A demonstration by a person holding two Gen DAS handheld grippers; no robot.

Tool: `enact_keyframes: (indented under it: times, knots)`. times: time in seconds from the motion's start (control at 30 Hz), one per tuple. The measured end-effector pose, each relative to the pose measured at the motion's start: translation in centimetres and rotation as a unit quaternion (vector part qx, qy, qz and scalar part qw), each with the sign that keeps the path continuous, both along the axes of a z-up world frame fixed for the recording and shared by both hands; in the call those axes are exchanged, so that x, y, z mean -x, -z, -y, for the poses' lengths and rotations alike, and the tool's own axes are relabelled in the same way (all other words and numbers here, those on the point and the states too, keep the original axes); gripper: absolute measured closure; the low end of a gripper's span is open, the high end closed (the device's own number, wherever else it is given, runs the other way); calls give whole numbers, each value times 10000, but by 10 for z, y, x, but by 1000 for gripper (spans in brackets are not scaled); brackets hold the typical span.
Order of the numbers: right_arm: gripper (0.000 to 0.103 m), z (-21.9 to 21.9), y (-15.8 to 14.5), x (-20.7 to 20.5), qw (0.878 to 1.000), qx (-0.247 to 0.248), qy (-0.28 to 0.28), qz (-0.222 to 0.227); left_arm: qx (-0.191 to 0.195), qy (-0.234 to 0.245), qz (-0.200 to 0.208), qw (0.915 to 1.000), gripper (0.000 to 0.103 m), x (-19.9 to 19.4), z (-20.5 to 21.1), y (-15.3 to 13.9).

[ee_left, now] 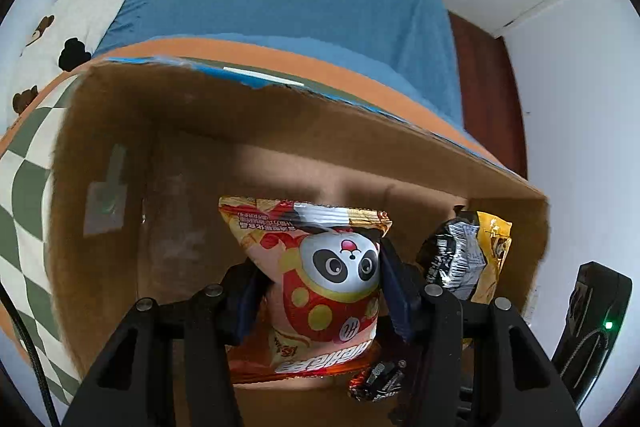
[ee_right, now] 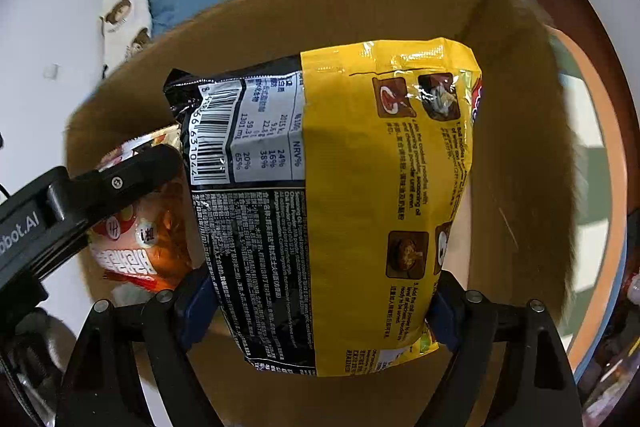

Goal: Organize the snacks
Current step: 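Carry both bags into the cardboard box and open both tools to release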

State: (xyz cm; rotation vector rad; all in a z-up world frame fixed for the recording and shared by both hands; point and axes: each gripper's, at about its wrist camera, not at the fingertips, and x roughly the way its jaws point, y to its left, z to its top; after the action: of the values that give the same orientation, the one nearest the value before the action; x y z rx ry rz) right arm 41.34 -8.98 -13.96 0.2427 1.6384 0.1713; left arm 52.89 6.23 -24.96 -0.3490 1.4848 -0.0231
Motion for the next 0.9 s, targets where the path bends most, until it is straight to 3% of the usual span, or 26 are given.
enact_keyframes:
  times: [0.1,0.17,0.2,0.23,0.3,0.57,0.9]
  knots:
    - [15,-15,12,-9,9998,88,-149,-113,5,32,-185,9998,52,-10,1,15]
    - [7,-21,16,-15,9994,214,-289,-19,88,49,-232,9997,50,-14,1,24]
    - [6,-25,15,-16,9989,292,-356,93,50,116,-208,9997,44,-17,1,26]
    - [5,-24,13,-16,9989,276,-355,124,-35,175,-127,9998,29,-18,1,28]
    - [4,-26,14,-16,9992,170,-349,84,-132,171,-89,9997,16,-20,-1,30]
    - [4,-15,6,3,9976,201,-473,457,-582,342,138,9976,16,-6,-3,26]
    - [4,8,-56,70,9918,429,-387,1136,-934,498,979,9895,16,50,-5,-17]
